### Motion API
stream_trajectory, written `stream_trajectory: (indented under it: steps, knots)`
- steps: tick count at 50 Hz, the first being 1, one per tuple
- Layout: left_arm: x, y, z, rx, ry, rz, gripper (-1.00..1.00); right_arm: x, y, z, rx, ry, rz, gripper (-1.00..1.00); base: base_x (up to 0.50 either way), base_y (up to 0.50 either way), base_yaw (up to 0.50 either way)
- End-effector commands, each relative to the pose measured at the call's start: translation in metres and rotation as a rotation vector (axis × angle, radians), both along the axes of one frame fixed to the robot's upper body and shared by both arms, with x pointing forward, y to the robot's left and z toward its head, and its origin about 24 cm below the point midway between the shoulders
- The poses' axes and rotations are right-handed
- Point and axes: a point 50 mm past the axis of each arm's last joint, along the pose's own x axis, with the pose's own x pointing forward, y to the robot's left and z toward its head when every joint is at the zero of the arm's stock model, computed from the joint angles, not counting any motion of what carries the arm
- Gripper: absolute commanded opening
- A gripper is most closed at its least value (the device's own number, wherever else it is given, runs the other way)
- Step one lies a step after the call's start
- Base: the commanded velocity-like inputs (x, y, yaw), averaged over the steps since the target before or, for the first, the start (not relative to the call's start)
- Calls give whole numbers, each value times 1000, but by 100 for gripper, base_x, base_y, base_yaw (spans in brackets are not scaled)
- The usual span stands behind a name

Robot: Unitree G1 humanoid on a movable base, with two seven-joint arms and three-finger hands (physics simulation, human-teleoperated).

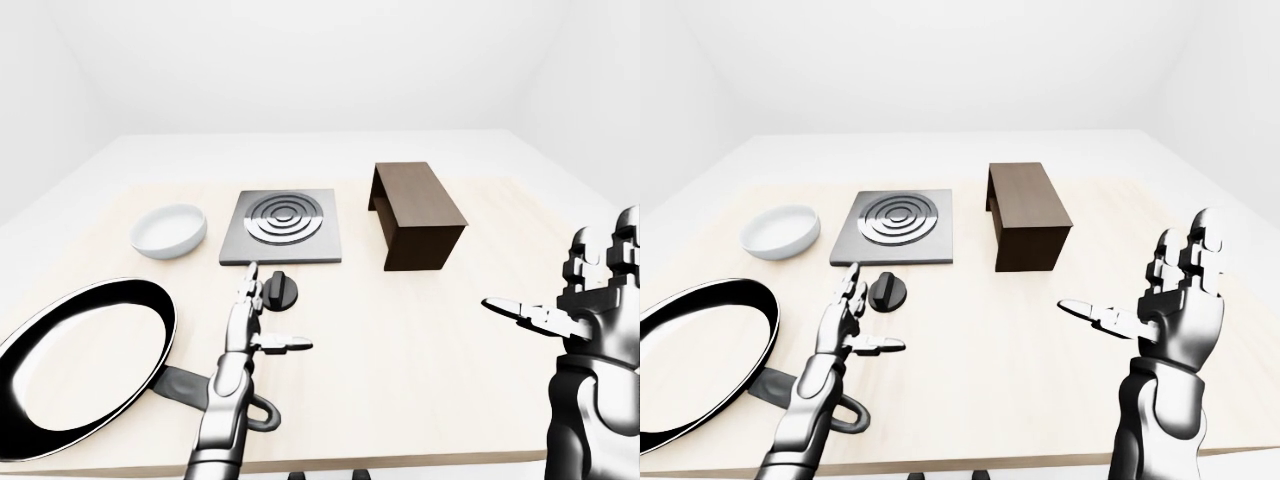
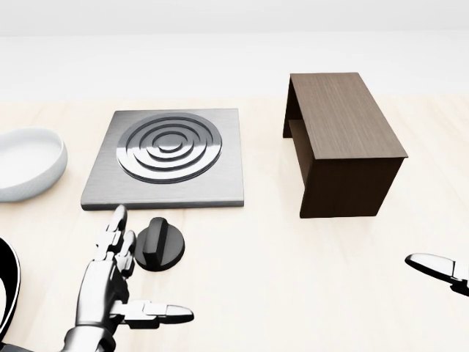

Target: Turn on the stove.

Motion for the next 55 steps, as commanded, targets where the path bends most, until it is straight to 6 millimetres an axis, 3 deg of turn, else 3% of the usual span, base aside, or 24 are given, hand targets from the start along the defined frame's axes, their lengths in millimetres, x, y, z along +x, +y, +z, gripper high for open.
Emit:
stream_trajectory:
  steps: [1, 24, 55]
  knots:
    - [0, -2, -8, -2, 21, -14, 100, 0, 0, -1, 2, 2, 3, 100, 0, 0, 0]
    - [-2, -6, -27, 34, 103, -45, 100, -2, 0, 2, -1, -11, 2, 100, 0, 0, 0]
    - [-10, -16, -18, 34, 72, -79, 100, 0, 0, -2, 8, 7, 7, 100, 0, 0, 0]
